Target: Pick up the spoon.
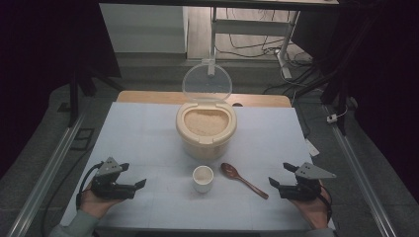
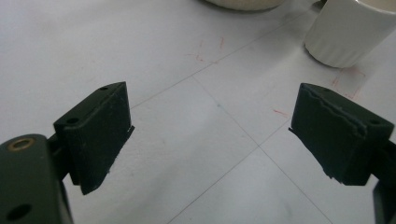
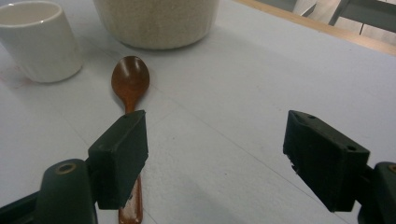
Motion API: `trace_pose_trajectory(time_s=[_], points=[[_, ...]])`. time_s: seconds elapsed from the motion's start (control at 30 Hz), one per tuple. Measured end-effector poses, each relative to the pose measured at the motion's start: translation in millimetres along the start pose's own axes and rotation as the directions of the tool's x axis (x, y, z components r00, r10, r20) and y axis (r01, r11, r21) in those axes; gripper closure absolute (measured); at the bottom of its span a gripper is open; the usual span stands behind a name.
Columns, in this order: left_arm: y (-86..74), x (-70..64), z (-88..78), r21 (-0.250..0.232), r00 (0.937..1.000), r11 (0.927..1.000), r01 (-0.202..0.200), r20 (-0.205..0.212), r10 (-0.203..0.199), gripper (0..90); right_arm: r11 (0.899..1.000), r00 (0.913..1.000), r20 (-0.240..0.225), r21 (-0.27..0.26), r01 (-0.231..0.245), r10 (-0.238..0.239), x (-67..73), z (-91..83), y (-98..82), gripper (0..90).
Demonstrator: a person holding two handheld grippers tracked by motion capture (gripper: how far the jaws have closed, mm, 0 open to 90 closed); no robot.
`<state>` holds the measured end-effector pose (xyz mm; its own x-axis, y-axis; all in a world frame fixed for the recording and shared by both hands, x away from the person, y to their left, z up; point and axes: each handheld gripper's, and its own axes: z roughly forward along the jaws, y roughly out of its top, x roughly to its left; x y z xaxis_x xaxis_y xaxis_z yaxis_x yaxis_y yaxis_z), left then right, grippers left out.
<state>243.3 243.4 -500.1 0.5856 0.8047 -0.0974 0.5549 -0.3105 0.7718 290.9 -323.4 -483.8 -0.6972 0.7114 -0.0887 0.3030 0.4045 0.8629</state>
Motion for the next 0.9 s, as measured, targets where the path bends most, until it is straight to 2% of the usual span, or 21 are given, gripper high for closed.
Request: trace_pose_trajectory(time_s=[0.17, 0.3, 0.33, 0.43, 0.57, 0.73, 0.9], points=[[-3.4, 1.3, 0.2, 0.007, 0.9999, 0.9999, 0.012, 0.008, -0.012, 12.5, 1.000, 1.0000, 0.005, 0.001, 0.003, -0.003, -0.5, 1.1, -1.0, 22.7], [-5.8, 1.1, -1.4, 0.002, 0.9997, 0.9997, 0.024, -0.001, -0.024, 12.9, 1.000, 1.0000, 0.002, 0.003, -0.002, 0.002, -0.5, 1.6, 1.2, 24.6], [-5.6, 3.0, -0.5, -0.005, 0.9993, 0.9994, 0.035, 0.016, -0.035, 12.9, 1.000, 1.0000, 0.002, 0.005, -0.006, 0.006, -1.5, 1.1, 1.8, 24.7], [-4.4, 4.3, 1.3, -0.002, 0.9995, 0.9996, 0.030, 0.013, -0.030, 12.8, 1.000, 0.9996, 0.001, 0.006, -0.028, 0.028, -3.1, -0.5, 5.7, 25.5], [-2.3, 4.2, 2.2, 0.002, 0.9991, 0.9998, 0.017, 0.040, -0.017, 12.7, 0.999, 0.9990, -0.001, 0.001, -0.044, 0.044, -1.2, -6.2, 7.6, 27.4], [-6.1, 5.4, -0.9, 0.006, 0.9994, 0.9996, 0.026, 0.023, -0.026, 12.7, 0.999, 0.9986, -0.013, -0.001, -0.052, 0.052, -1.6, -4.5, 8.3, 27.0], [-5.4, 7.9, -0.8, -0.002, 0.9994, 0.9995, 0.030, 0.017, -0.030, 12.8, 0.999, 0.9988, -0.018, 0.022, -0.045, 0.045, 0.0, 1.0, 12.2, 26.5]])
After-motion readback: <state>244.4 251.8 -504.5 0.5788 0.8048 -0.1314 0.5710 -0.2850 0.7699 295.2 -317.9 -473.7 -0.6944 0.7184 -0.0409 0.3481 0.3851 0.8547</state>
